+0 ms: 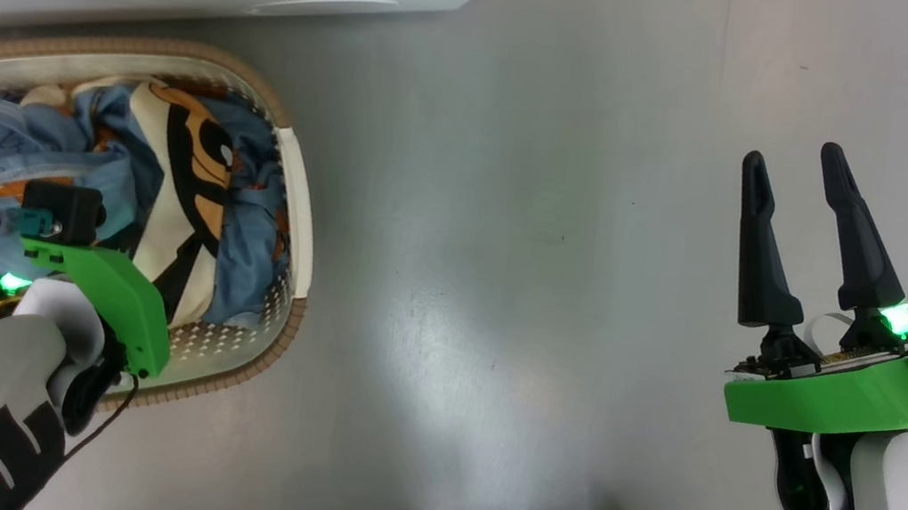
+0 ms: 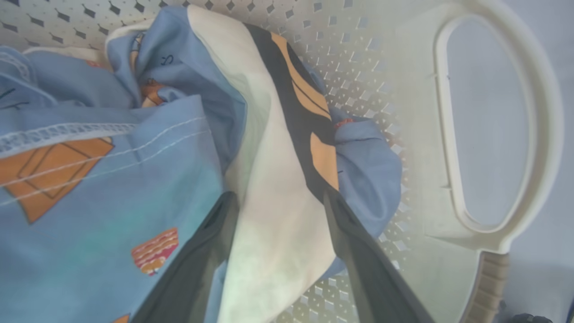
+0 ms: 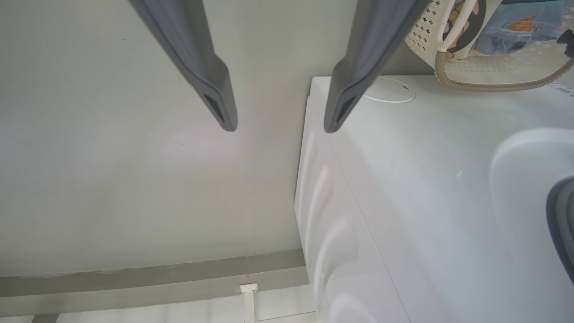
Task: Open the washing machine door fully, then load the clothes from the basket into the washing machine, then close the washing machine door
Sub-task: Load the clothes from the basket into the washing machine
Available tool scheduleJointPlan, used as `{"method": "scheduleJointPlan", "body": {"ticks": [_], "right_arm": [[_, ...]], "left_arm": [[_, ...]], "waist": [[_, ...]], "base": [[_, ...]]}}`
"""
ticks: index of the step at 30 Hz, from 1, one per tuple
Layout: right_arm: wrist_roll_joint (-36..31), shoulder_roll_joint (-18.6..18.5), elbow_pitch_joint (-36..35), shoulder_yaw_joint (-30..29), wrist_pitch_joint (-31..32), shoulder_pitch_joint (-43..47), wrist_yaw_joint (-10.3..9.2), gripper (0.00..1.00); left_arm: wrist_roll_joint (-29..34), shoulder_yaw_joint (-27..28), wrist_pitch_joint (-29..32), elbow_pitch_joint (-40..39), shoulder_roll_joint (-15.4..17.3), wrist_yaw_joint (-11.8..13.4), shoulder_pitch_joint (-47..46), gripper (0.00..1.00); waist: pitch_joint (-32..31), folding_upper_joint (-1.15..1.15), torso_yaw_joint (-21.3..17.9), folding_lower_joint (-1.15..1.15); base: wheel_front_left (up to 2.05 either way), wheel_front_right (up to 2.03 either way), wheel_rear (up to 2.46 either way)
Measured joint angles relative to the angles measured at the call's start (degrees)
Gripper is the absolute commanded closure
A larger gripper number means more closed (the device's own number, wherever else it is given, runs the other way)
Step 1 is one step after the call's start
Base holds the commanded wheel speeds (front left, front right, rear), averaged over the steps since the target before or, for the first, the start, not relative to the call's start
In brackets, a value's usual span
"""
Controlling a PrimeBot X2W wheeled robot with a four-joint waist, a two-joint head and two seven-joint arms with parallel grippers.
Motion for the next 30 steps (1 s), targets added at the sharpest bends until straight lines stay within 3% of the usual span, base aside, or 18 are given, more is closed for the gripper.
{"method": "scheduleJointPlan", "body": {"ticks": [16,19,20,21,30], "right_arm": [[0.0,0.0,-0.7,1.5,0.0,-1.0,0.0,0.0],[-0.4,0.0,-1.0,1.5,0.0,-1.3,0.0,0.0],[-0.4,0.0,-1.0,1.5,0.0,-1.3,0.0,0.0],[-0.4,0.0,-1.0,1.6,0.0,-1.3,0.0,0.0],[-0.4,-0.1,-1.0,1.6,0.0,-1.3,0.0,0.0]], "left_arm": [[-6.1,-6.8,1.9,-3.4,2.1,0.0,-2.0,0.0],[-6.6,-7.3,1.9,-3.4,2.1,0.0,-2.3,0.78],[-6.9,-7.5,1.9,-3.4,2.1,0.0,-2.3,0.78],[-7.1,-7.7,1.9,-3.4,2.1,0.0,-2.3,0.97],[-9.3,-8.4,1.2,-4.1,2.0,0.0,-2.2,1.0]], "waist": [[1.6,0.0,-1.8,0.0],[1.8,0.0,-1.8,0.0],[1.8,0.0,-1.9,0.0],[1.8,0.0,-1.9,0.0],[0.7,0.0,-1.6,0.0]], "base": [[0.0,0.0,0.0],[0.0,0.0,0.0],[0.0,0.0,0.0],[0.0,0.0,0.0],[0.0,0.0,0.0]]}}
